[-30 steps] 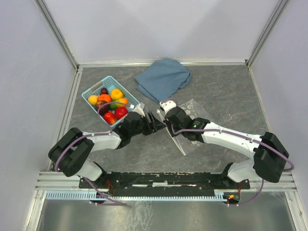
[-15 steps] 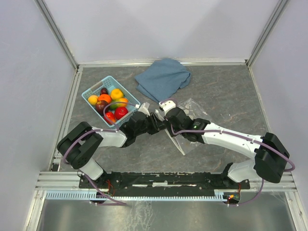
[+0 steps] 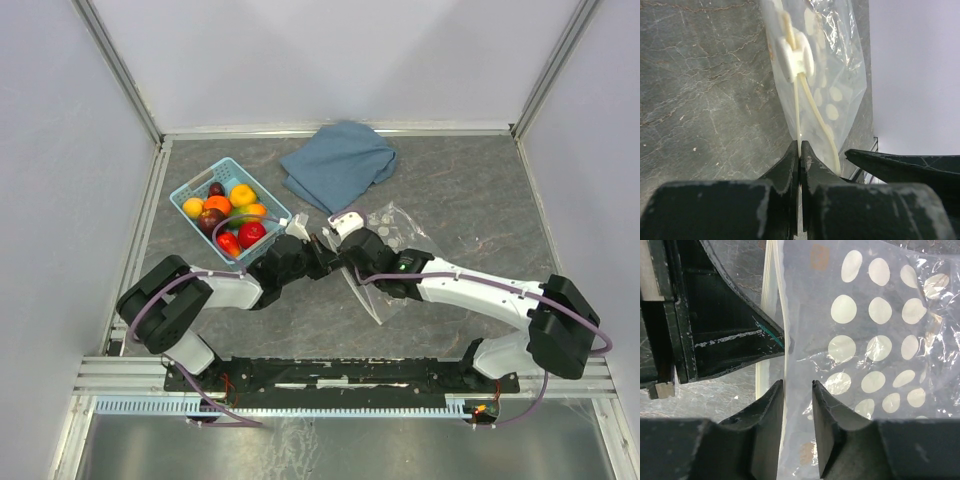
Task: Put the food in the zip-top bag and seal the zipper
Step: Open the zipper of the food storage bag.
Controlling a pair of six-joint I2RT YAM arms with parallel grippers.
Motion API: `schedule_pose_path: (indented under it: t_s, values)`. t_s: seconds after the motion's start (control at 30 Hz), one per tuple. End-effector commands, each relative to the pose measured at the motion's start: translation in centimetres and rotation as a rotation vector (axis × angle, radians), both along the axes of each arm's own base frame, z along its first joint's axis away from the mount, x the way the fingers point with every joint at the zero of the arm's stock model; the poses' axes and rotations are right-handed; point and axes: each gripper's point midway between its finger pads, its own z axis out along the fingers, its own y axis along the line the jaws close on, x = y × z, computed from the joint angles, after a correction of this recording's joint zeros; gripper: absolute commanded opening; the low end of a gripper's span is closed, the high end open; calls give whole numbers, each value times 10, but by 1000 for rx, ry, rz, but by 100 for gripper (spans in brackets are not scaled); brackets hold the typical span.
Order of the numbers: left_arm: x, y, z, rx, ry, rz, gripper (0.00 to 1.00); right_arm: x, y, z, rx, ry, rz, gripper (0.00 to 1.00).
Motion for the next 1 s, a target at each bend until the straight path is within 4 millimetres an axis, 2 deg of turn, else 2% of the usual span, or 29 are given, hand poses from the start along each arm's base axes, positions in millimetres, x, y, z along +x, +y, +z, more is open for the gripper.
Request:
schedule_pose_path:
  t_s: [0.0, 0.3, 0.4, 0.5, 0.63, 0.83, 0.97]
  values:
    - [5, -4, 31, -87, -40, 35, 3, 7, -3, 0, -55, -80, -34, 39]
    - [-1, -3, 36, -80, -47, 39, 3, 8, -8, -14, -116, -131, -79, 43]
    - [-3, -2, 32, -54, -46, 34, 3, 11, -20, -10, -145, -160, -122, 33]
    - [-6, 1, 24, -13, -39, 25, 3, 13, -33, 4, -164, -202, -154, 18]
    - [-11, 4, 15, 39, -35, 8, 3, 15, -47, 28, -171, -258, -185, 3]
    - [-11, 17, 11, 147, -58, 16, 3, 17, -70, 65, -182, -345, -238, 2]
    - [-7, 27, 15, 230, -89, 29, 3, 22, -89, 90, -229, -432, -310, 2]
